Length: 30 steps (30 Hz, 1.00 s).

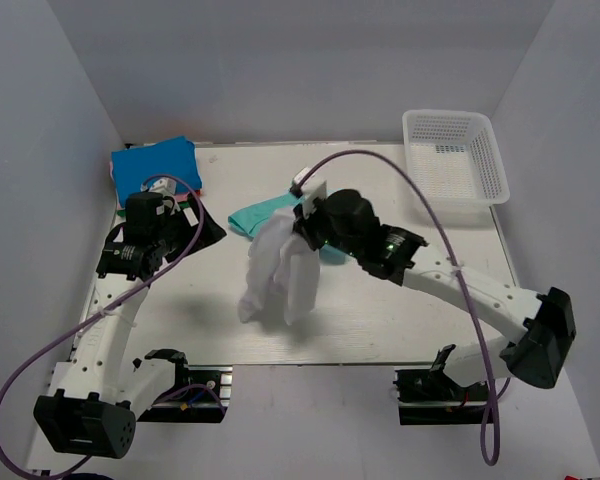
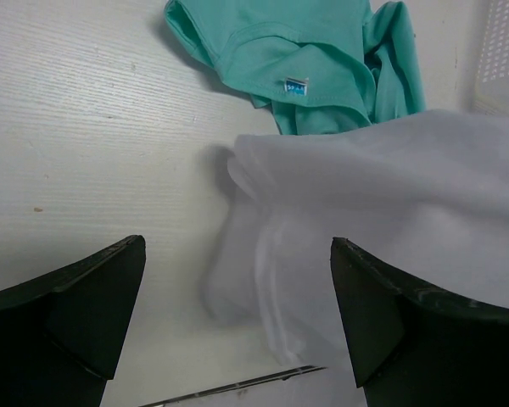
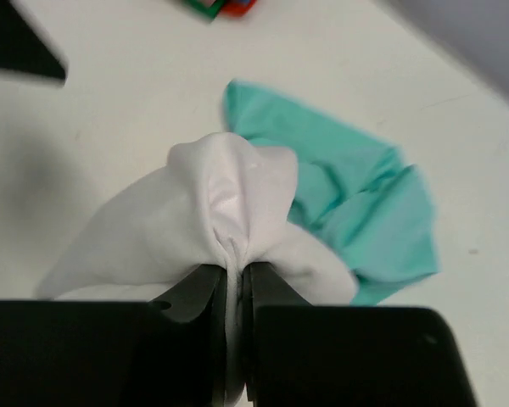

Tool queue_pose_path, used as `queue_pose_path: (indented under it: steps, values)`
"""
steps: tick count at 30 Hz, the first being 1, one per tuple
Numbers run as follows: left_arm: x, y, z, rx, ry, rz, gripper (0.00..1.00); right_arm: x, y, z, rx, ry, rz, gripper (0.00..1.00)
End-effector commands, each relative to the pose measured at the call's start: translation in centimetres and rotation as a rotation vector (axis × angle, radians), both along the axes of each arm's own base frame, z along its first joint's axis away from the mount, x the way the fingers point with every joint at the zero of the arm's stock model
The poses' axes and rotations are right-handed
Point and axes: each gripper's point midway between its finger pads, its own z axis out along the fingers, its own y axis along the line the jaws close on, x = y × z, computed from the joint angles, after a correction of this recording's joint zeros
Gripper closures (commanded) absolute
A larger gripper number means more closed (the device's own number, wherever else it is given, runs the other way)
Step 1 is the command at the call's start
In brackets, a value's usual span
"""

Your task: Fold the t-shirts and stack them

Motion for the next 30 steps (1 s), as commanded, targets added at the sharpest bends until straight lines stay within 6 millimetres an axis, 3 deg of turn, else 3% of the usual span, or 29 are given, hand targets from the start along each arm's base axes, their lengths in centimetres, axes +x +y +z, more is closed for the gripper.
queue_pose_path:
  steps: [1, 6, 7, 8, 9, 10, 11, 12, 13, 14, 15, 16, 17, 18, 20, 21, 23, 24, 26, 27, 28, 29, 30]
  values:
    - [0.6, -0.9, 0.8, -0.027, -0.038, -0.047, 0.00, 6.3, -3.9, 7.7, 0.127, -0.195, -0.288, 1.00]
    - [1.0, -1.1, 0.1, -0.031, -0.014, -0.054, 0.00, 11.2, -10.6, 15.9, 0.274, -0.361, -0.515, 1.00]
    - [1.1, -1.4, 0.3, -0.040, -0.024, -0.064, 0.00, 11.6, -11.6, 18.3, 0.307, -0.403, -0.544, 1.00]
    - [1.2, -1.4, 0.1, -0.040, -0.015, -0.064, 0.00, 13.3, -13.8, 18.6, 0.265, -0.443, -0.601, 1.00]
    - [1.2, -1.4, 0.1, -0.040, -0.015, -0.064, 0.00, 13.3, -14.8, 21.4, 0.300, -0.490, -0.626, 1.00]
    - [1.2, -1.5, -0.1, -0.039, -0.008, -0.078, 0.00, 14.0, -15.8, 21.9, 0.287, -0.507, -0.658, 1.00]
    - [1.2, -1.5, -0.1, -0.039, -0.008, -0.078, 0.00, 15.8, -18.0, 21.4, 0.232, -0.523, -0.722, 1.00]
    - [1.4, -1.6, 0.0, -0.039, -0.006, -0.078, 0.00, 16.2, -19.1, 22.9, 0.244, -0.556, -0.750, 1.00]
    - [1.4, -1.5, -0.1, -0.032, -0.009, -0.084, 0.00, 17.1, -19.8, 22.8, 0.237, -0.561, -0.774, 1.00]
    - [1.4, -1.5, -0.6, -0.024, 0.012, -0.089, 0.00, 18.4, -23.1, 23.2, 0.226, -0.576, -0.842, 1.00]
    - [1.4, -1.6, -0.9, -0.029, 0.025, -0.096, 0.00, 19.8, -23.8, 23.3, 0.236, -0.572, -0.865, 1.00]
    - [1.6, -1.7, -0.6, -0.030, 0.016, -0.096, 0.00, 20.6, -25.9, 23.4, 0.227, -0.571, -0.908, 1.00]
    - [1.7, -1.8, -1.0, -0.026, 0.029, -0.110, 0.00, 21.2, -25.7, 23.0, 0.222, -0.549, -0.864, 1.00]
    - [1.8, -1.8, -1.4, -0.025, 0.051, -0.110, 0.00, 22.8, -28.4, 23.5, 0.229, -0.552, -0.917, 1.00]
    - [2.1, -1.8, -1.9, -0.018, 0.077, -0.116, 0.00, 25.2, -29.8, 21.2, 0.191, -0.482, -0.914, 1.00]
    - [2.1, -1.8, -1.9, -0.018, 0.077, -0.116, 0.00, 25.0, -31.6, 22.2, 0.198, -0.495, -0.940, 1.00]
    - [2.6, -1.8, -2.4, -0.017, 0.097, -0.116, 0.00, 27.3, -32.1, 19.1, 0.160, -0.420, -0.923, 1.00]
    - [2.7, -1.9, -2.7, -0.016, 0.107, -0.115, 0.00, 27.6, -34.6, 19.6, 0.161, -0.431, -0.961, 1.00]
    - [3.5, -1.9, -2.8, -0.016, 0.114, -0.115, 0.00, 29.5, -36.7, 16.9, 0.139, -0.379, -1.001, 1.00]
    - [3.7, -2.0, -3.3, -0.015, 0.130, -0.115, 0.00, 29.8, -36.5, 16.6, 0.146, -0.361, -0.981, 1.00]
    - [4.0, -2.0, -3.4, -0.015, 0.135, -0.115, 0.00, 31.0, -38.9, 14.2, 0.135, -0.316, -1.018, 1.00]
    - [4.4, -2.2, -3.5, -0.021, 0.137, -0.122, 0.00, 31.4, -39.8, 13.2, 0.127, -0.295, -1.021, 1.00]
    - [4.8, -2.2, -3.6, -0.021, 0.145, -0.122, 0.00, 31.7, -39.6, 12.6, 0.126, -0.269, -0.978, 1.00]
